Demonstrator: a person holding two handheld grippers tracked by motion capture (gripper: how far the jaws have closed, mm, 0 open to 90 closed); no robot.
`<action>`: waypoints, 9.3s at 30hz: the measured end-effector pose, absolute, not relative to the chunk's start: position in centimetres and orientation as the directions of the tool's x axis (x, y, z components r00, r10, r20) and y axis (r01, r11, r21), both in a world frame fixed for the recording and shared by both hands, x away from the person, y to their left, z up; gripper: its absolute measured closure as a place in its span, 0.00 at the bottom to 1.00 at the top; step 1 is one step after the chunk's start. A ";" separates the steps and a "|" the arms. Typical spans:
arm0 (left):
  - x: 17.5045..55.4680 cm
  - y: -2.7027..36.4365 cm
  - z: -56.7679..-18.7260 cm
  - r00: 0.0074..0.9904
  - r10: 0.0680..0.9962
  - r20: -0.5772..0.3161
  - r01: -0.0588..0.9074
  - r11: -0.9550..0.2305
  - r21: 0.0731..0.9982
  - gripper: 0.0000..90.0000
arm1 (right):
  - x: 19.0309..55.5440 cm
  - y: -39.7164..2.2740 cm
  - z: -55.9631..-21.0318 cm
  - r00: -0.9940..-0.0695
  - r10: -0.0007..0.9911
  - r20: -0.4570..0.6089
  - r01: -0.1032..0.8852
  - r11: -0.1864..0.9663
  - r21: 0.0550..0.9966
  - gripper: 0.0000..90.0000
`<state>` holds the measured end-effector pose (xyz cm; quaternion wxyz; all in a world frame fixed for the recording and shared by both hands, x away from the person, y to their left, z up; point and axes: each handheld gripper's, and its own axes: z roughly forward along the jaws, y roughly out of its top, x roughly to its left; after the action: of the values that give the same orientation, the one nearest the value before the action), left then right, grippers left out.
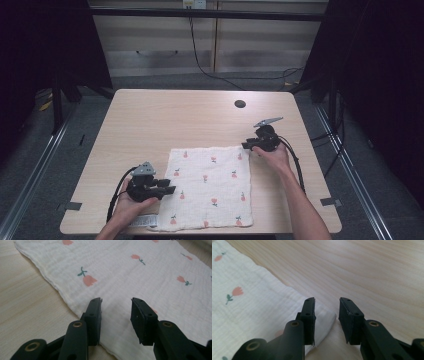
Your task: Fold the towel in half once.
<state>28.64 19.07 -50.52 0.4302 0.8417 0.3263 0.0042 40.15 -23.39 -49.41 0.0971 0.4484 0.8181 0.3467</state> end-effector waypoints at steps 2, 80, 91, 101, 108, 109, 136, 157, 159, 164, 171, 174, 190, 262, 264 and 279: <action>28.7 19.1 -50.5 0.787 0.552 -0.275 0.546 -0.417 0.727 0.67 | 40.2 -23.2 -49.7 -0.585 0.797 0.152 0.667 0.366 0.649 0.76; 39.7 17.1 -46.9 0.696 0.663 -0.278 0.585 -0.298 0.754 0.96 | 37.8 -24.6 -46.3 -0.600 0.766 0.229 0.597 0.239 0.766 0.99; 38.8 17.5 -44.4 0.712 0.656 -0.249 0.532 -0.273 0.801 0.96 | 37.2 -24.7 -42.4 -0.626 0.754 0.199 0.525 0.217 0.823 0.99; 38.5 17.9 -41.6 0.741 0.626 -0.242 0.482 -0.245 0.841 0.96 | 37.0 -24.9 -38.8 -0.651 0.738 0.175 0.461 0.202 0.864 0.99; 38.2 17.6 -40.2 0.755 0.620 -0.214 0.451 -0.253 0.856 0.95 | 36.9 -26.1 -37.4 -0.644 0.745 0.171 0.438 0.176 0.882 0.99; 38.2 17.5 -40.0 0.758 0.616 -0.214 0.446 -0.250 0.859 0.95 | 36.8 -26.2 -37.2 -0.643 0.746 0.175 0.437 0.170 0.883 0.99; 35.5 17.8 -41.2 0.786 0.600 -0.147 0.395 -0.305 0.867 0.95 | 34.1 -26.4 -39.0 -0.682 0.710 0.178 0.432 0.195 0.880 0.99; 32.7 18.1 -44.1 0.796 0.574 -0.194 0.425 -0.302 0.853 0.95 | 31.1 -26.7 -42.2 -0.695 0.691 0.198 0.452 0.206 0.868 0.99; 32.5 18.1 -44.4 0.793 0.574 -0.204 0.435 -0.299 0.849 0.95 | 31.0 -26.6 -42.4 -0.697 0.688 0.202 0.455 0.207 0.866 0.99; 31.9 18.3 -45.1 0.792 0.569 -0.220 0.448 -0.299 0.842 0.95 | 30.6 -26.6 -43.0 -0.697 0.687 0.207 0.461 0.207 0.863 0.99; 31.0 18.4 -46.0 0.793 0.562 -0.236 0.460 -0.298 0.836 0.95 | 29.8 -26.5 -43.6 -0.699 0.683 0.211 0.464 0.209 0.861 0.99; 30.6 18.3 -46.1 0.796 0.558 -0.235 0.459 -0.303 0.835 0.95 | 29.5 -26.5 -43.8 -0.700 0.682 0.212 0.465 0.211 0.860 0.99; 28.6 18.5 -47.4 0.817 0.531 -0.225 0.465 -0.376 0.801 0.94 | 27.4 -26.5 -45.2 -0.705 0.676 0.213 0.491 0.250 0.834 0.99; 31.5 17.6 -50.9 0.763 0.606 -0.227 0.532 -0.389 0.752 0.80 | 31.2 -23.9 -49.8 -0.682 0.703 0.201 0.588 0.364 0.722 0.83; 31.5 17.6 -50.9 0.764 0.604 -0.228 0.533 -0.391 0.751 0.80 | 31.0 -23.7 -50.0 -0.678 0.713 0.179 0.584 0.376 0.720 0.81; 31.3 17.6 -50.9 0.771 0.597 -0.219 0.523 -0.398 0.754 0.75 | 30.5 -24.6 -50.7 -0.690 0.691 0.218 0.595 0.369 0.714 0.85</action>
<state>31.26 17.57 -50.87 0.4341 0.8350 0.3353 0.0429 30.52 -24.60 -50.66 0.0589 0.3895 0.8253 0.4046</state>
